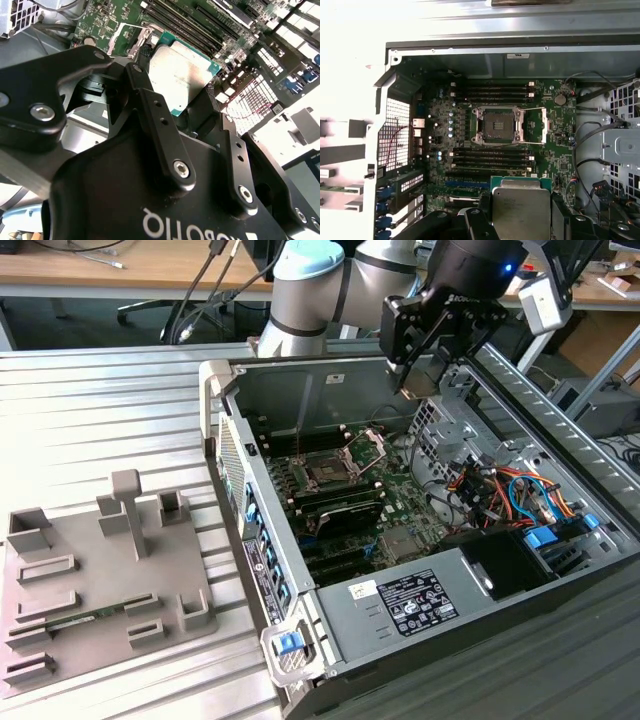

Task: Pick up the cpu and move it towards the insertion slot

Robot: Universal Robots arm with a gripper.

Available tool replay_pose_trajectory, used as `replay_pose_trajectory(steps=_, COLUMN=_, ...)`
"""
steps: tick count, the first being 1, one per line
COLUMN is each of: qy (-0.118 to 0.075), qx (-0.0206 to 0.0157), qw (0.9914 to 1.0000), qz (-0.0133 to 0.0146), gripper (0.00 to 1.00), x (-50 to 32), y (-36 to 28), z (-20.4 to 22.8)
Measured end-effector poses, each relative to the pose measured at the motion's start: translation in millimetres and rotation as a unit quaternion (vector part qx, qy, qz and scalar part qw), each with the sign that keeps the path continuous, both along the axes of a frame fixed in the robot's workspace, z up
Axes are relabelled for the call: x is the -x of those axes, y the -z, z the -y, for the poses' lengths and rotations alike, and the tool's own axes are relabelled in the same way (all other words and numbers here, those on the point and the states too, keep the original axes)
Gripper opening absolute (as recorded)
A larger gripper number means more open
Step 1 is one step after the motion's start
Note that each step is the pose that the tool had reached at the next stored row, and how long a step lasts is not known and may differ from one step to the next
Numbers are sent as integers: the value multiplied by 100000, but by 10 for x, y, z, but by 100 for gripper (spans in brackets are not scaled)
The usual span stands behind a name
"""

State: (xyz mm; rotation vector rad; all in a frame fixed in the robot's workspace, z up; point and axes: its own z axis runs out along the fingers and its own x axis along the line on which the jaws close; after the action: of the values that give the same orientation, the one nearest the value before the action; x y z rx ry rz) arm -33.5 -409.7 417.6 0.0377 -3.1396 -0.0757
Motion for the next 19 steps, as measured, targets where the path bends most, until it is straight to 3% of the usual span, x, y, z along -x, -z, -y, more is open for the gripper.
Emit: replay_pose_trajectory(steps=19, qy=-1, qx=-1, qw=100000, qz=0, gripper=55, x=0, y=19, z=-54)
